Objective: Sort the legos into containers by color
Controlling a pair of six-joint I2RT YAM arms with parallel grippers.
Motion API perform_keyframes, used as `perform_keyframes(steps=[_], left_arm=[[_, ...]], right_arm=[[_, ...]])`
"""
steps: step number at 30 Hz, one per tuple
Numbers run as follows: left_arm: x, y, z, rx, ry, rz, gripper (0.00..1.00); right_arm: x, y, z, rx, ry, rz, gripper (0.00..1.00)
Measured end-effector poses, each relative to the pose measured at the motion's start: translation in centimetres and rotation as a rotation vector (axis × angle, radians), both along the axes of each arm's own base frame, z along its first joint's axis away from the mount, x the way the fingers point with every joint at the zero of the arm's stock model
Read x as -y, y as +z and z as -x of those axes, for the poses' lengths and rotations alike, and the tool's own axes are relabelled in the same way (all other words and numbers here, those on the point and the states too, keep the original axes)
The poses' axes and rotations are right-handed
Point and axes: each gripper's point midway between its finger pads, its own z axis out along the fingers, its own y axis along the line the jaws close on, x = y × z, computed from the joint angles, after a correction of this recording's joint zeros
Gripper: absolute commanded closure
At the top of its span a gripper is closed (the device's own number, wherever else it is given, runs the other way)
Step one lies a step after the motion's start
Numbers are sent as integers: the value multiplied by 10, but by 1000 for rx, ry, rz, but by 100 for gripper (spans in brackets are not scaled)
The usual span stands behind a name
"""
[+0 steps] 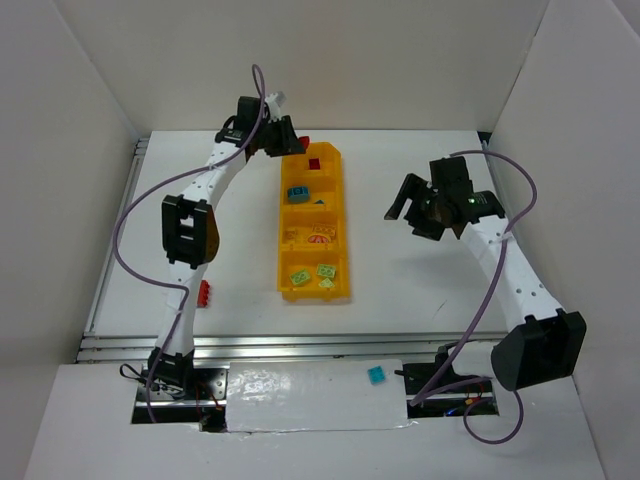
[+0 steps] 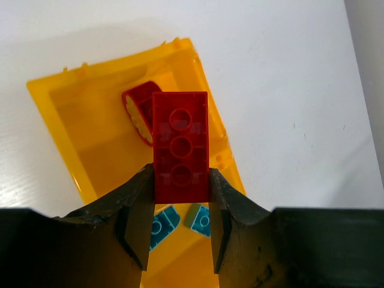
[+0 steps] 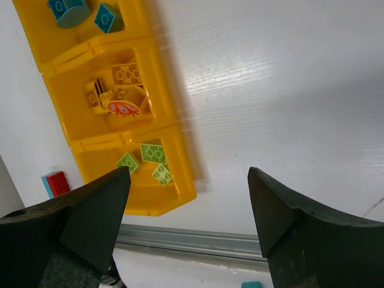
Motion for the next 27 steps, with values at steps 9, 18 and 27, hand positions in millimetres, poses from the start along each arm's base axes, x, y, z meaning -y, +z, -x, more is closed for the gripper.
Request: perform_keyframes(steps=[9,18,27], left_arm=[[-1,4,-11,43,27,-5,1],[-3,15,-10,60,31,0,1],[-50,132,31,161,176,-46,1]], right_arm=[[1,-2,19,-27,60,20,12],[-22,-8,55,-70,285,115,13],[-66,-42,135,-229,614,249,17]])
